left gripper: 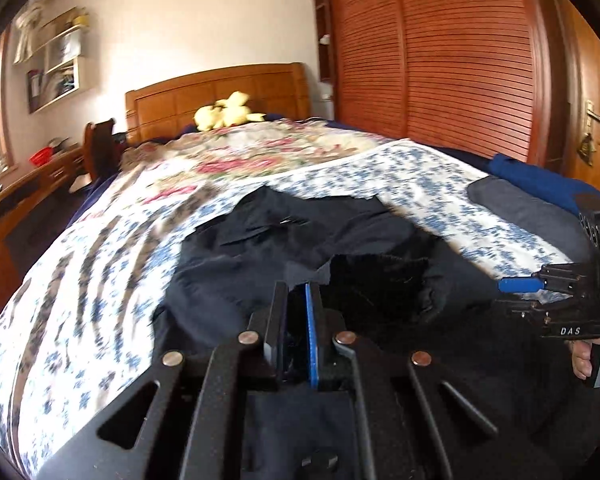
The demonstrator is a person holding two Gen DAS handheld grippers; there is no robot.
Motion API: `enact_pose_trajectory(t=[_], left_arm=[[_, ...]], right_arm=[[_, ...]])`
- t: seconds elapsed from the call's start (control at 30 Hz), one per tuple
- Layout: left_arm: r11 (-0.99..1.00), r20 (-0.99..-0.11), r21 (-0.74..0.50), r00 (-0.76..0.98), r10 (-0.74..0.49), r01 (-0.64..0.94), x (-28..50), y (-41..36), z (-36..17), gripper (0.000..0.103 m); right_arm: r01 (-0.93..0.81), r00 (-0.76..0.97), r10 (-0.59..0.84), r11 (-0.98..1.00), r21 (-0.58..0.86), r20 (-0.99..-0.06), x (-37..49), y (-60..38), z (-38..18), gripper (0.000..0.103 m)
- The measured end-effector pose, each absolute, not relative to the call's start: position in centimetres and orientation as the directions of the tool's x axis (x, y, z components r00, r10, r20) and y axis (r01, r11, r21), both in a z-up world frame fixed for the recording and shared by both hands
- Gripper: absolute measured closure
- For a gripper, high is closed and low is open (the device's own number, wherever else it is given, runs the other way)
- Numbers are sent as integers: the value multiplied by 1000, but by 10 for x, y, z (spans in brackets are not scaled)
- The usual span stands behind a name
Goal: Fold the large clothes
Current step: 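Fold the held coat side over the body and open the left tool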
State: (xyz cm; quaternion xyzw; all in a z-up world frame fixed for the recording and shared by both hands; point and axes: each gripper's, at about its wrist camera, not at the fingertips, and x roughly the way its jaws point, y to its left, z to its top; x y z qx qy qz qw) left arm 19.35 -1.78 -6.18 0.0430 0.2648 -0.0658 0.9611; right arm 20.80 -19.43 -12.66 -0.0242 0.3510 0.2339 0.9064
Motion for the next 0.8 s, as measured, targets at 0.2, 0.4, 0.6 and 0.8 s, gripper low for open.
enact_pose_trajectory(t=[0.2, 0.4, 0.6, 0.8], left_arm=[[994, -541, 50, 840, -52, 94, 184, 14, -81, 97], [999, -581, 28, 813, -15, 38, 178, 44, -106, 97], [999, -609, 32, 793, 13, 9, 170, 55, -120, 97], [1000, -630, 18, 776, 19, -10, 158, 64, -128, 97]], right_arm=[[-488, 630, 413, 869, 78, -658, 229, -141, -139, 55], [-494, 611, 439, 862, 115, -659, 242, -119, -158, 55], [-490, 623, 415, 868, 83, -664, 242, -117, -165, 55], [-481, 619, 398, 874, 73, -677, 240, -116, -163, 55]])
